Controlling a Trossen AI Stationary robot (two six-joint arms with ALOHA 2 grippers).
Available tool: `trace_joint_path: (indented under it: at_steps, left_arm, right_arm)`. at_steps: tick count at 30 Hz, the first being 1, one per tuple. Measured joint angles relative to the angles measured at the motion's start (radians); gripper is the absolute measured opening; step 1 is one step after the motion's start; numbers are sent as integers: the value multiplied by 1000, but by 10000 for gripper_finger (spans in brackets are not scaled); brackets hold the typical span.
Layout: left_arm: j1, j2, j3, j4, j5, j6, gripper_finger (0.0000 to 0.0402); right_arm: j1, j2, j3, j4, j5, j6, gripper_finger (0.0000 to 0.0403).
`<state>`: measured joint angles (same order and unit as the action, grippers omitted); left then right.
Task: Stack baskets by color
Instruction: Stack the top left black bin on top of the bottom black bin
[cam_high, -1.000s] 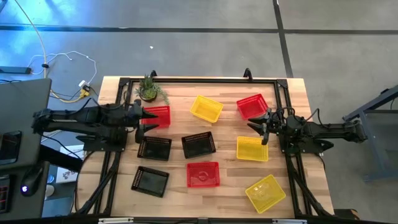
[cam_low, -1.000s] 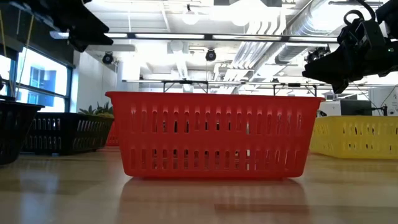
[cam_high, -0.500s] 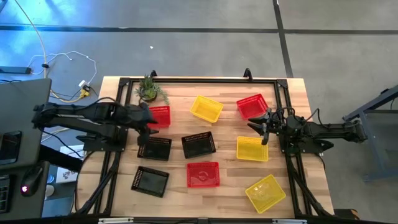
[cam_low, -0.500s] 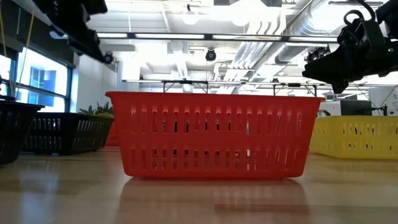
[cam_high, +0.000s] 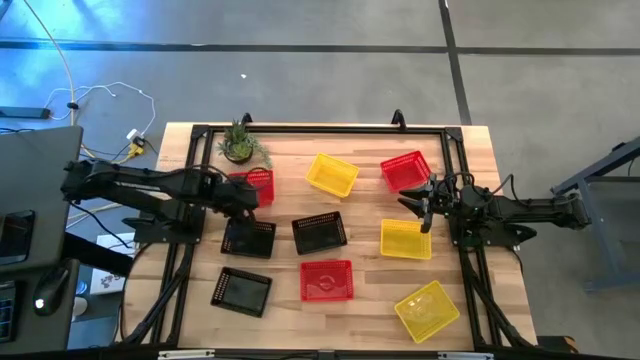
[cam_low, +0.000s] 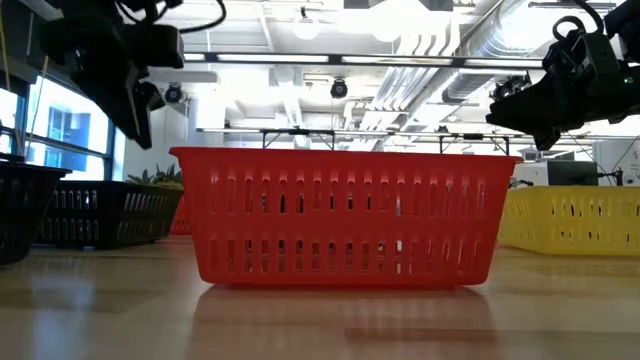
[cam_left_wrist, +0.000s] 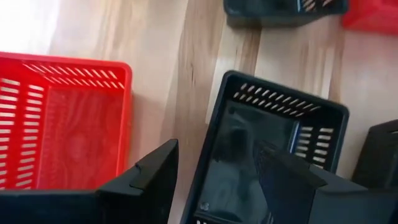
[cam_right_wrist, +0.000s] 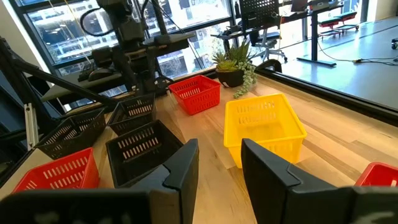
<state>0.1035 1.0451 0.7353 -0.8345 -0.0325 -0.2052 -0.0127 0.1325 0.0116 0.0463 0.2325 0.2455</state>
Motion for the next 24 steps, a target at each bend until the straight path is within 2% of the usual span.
trace_joint_path:
  at_steps: [12,18,24]
  left_arm:
    - [-51,153,0,25,-4,15,195]
    - [-54,211,0,46,-62,2,195]
    - [-54,256,0,47,-65,-1,195]
  right_arm:
    - [0,0,0,0,0,0,110]
    - [0,0,0,0,0,0,110]
    - [0,0,0,0,0,0,110]
